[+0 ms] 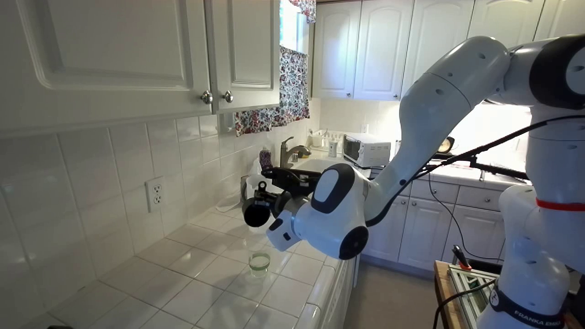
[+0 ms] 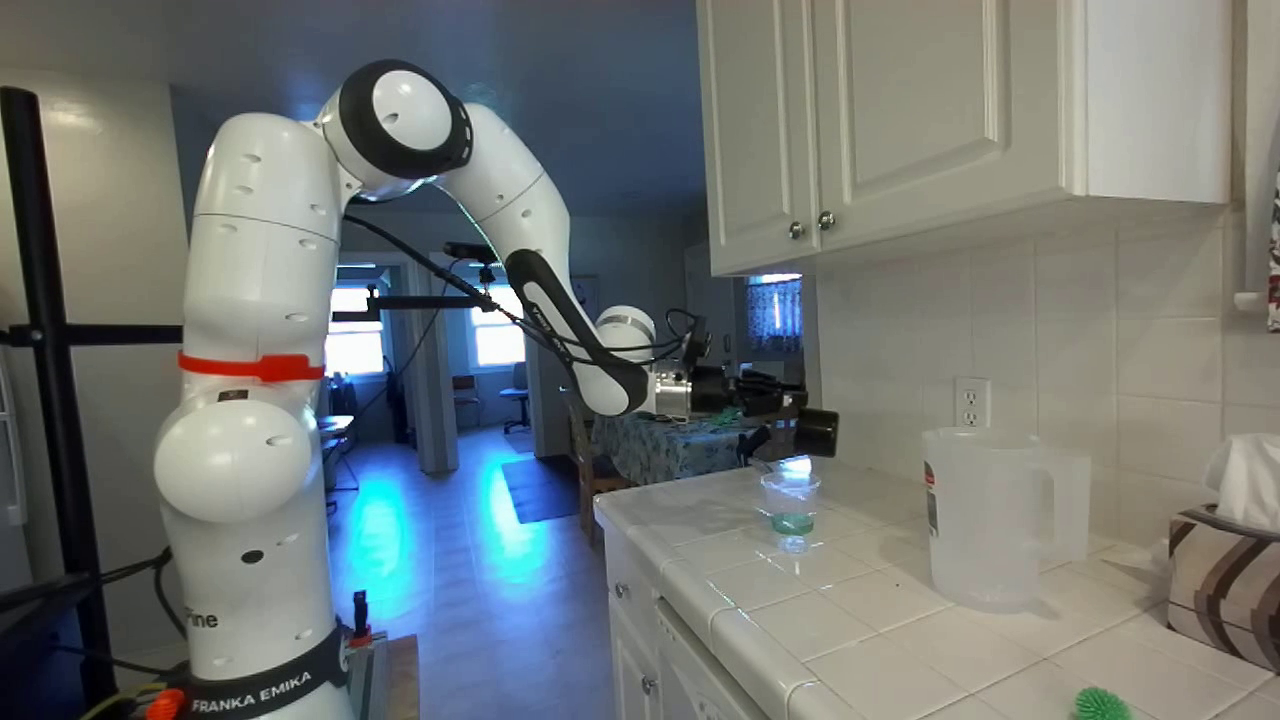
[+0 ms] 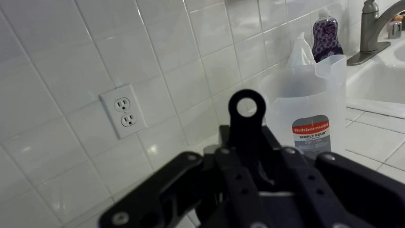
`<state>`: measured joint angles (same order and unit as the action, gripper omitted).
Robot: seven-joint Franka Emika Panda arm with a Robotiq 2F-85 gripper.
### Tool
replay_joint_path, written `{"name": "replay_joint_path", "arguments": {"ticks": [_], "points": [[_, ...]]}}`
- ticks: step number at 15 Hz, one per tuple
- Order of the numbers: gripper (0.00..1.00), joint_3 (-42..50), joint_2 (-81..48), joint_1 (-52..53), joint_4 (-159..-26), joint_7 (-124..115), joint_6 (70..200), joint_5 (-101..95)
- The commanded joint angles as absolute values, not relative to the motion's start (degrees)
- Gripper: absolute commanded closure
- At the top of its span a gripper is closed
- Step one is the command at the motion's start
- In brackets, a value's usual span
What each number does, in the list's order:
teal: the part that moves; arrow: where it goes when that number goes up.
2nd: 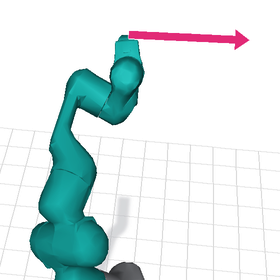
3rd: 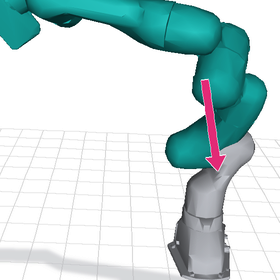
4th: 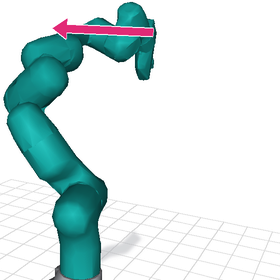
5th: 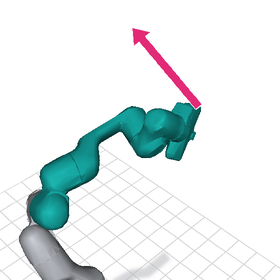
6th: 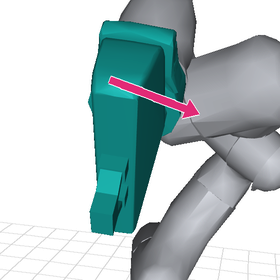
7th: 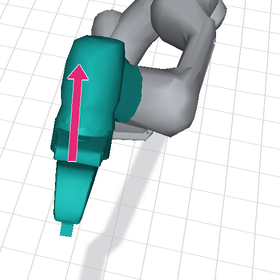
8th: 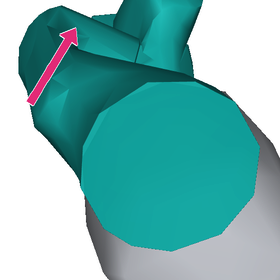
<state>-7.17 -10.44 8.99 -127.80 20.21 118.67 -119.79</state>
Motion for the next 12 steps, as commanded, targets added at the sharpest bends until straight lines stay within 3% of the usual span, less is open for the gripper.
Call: {"name": "replay_joint_path", "arguments": {"ticks": [1,12], "points": [[0.94,-7.4,-10.5,9.2,-128.5,21.0,116.6,-121.7],[0.94,-7.5,-10.4,9.3,-128.7,20.9,116.3,-122.7]]}}
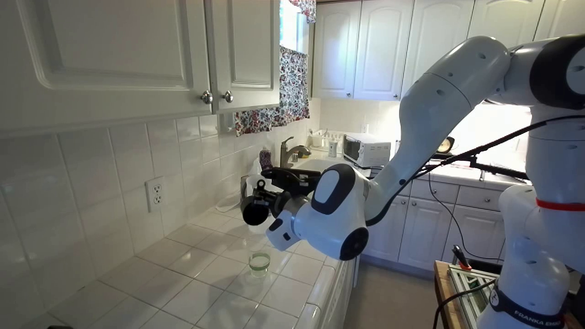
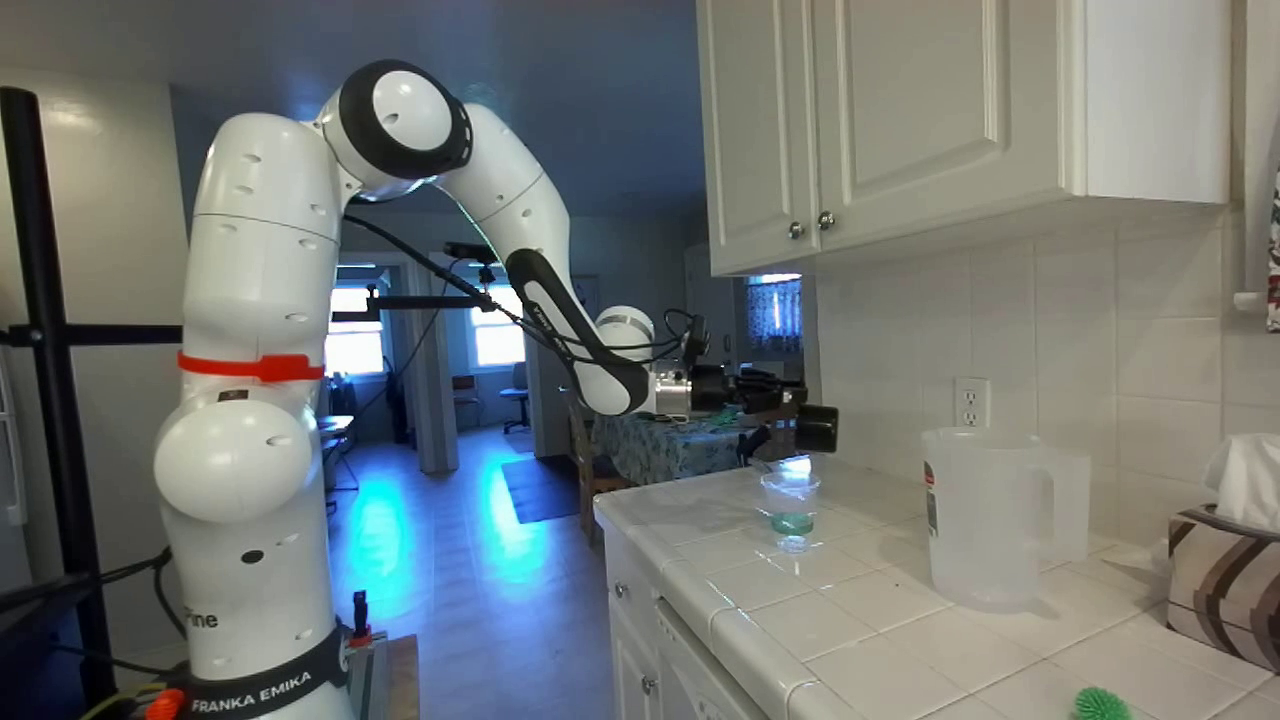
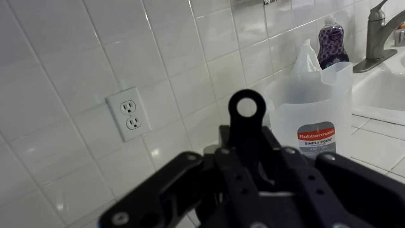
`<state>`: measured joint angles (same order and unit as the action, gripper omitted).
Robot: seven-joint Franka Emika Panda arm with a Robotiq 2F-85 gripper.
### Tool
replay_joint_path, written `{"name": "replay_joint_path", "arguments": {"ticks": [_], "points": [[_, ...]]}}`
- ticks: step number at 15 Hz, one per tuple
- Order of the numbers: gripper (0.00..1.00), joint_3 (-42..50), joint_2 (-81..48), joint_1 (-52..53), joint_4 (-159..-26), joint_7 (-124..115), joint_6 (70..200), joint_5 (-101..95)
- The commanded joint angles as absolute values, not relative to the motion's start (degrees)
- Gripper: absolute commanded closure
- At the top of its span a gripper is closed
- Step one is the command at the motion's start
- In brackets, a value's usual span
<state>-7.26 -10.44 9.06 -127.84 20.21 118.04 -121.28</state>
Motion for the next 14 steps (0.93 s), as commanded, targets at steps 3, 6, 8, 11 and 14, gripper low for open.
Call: {"name": "replay_joint_path", "arguments": {"ticks": [3,6,8,11,14], "points": [[0.94,-7.5,-10.4,9.3,-128.9,21.0,116.4,-123.0],[0.94,-7.5,-10.4,9.3,-129.1,21.0,116.4,-123.3],[0.94,-7.5,-10.3,9.3,-129.2,20.9,116.4,-123.3],[0.94,-7.5,-10.3,9.3,-129.3,20.9,116.3,-123.3],[0.94,-7.5,-10.3,9.3,-129.3,20.9,116.4,-123.4]]}}
